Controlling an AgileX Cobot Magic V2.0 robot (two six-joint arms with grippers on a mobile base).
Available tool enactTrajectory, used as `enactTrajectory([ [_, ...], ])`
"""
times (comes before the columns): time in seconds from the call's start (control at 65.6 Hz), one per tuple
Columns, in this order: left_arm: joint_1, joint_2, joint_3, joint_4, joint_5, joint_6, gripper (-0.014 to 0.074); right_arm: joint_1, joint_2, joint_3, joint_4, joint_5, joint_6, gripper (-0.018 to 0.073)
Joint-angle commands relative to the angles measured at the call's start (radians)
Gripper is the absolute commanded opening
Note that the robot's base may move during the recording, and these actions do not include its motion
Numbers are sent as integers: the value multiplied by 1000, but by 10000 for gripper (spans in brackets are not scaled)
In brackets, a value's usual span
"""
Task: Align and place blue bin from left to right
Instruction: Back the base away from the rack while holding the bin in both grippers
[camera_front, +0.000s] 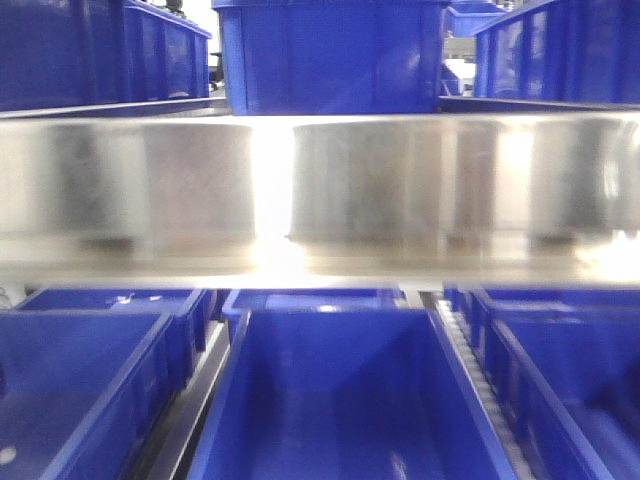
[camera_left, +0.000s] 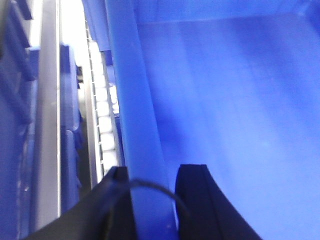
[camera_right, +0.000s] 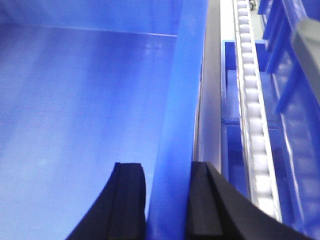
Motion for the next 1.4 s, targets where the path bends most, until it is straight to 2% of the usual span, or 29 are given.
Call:
enactTrajectory([
  [0.0, -7, -36, -15, -24, -167, 12, -111, -1, 0, -11, -18, -99, -26, -153],
  [0.183, -7, -36, -15, -24, -203, 12, -111, -1, 9, -11, -18, -109, -26, -153],
  [1.387, -7, -36, -15, -24, -207, 12, -111, -1, 9, -11, -18, -111, -26, -153],
])
